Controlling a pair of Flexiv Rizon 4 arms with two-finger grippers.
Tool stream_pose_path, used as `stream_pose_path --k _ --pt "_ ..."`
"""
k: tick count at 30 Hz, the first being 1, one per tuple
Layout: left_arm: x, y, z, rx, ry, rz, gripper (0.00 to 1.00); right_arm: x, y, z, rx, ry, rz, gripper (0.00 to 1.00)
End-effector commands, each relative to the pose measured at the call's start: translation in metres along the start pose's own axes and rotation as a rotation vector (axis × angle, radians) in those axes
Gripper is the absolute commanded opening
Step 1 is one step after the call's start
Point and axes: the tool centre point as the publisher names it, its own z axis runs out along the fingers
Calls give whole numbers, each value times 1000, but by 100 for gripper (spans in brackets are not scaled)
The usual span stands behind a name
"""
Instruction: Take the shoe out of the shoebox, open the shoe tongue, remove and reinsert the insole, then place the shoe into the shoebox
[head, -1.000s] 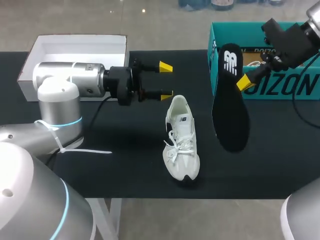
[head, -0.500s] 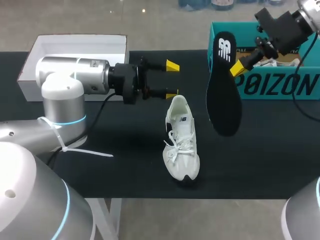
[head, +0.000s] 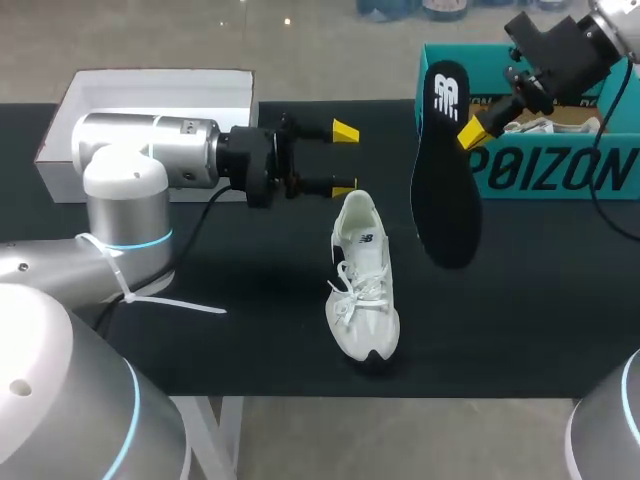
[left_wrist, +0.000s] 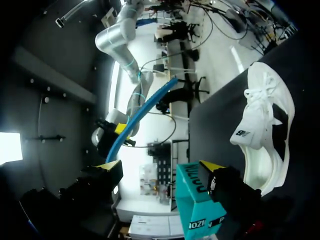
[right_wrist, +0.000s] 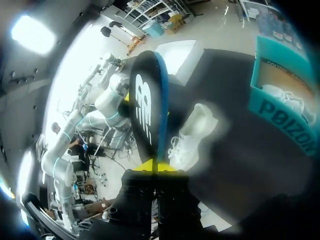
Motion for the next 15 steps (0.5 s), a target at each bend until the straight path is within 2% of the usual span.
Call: stream_pose_path --k 1,6,15 --pt "0 0 1 -1 2 1 100 -17 26 17 39 55 20 0" --pt "0 0 1 -1 2 1 100 -29 46 37 60 101 48 0" --pt "0 0 1 -1 2 1 100 -37 70 60 97 145 77 0"
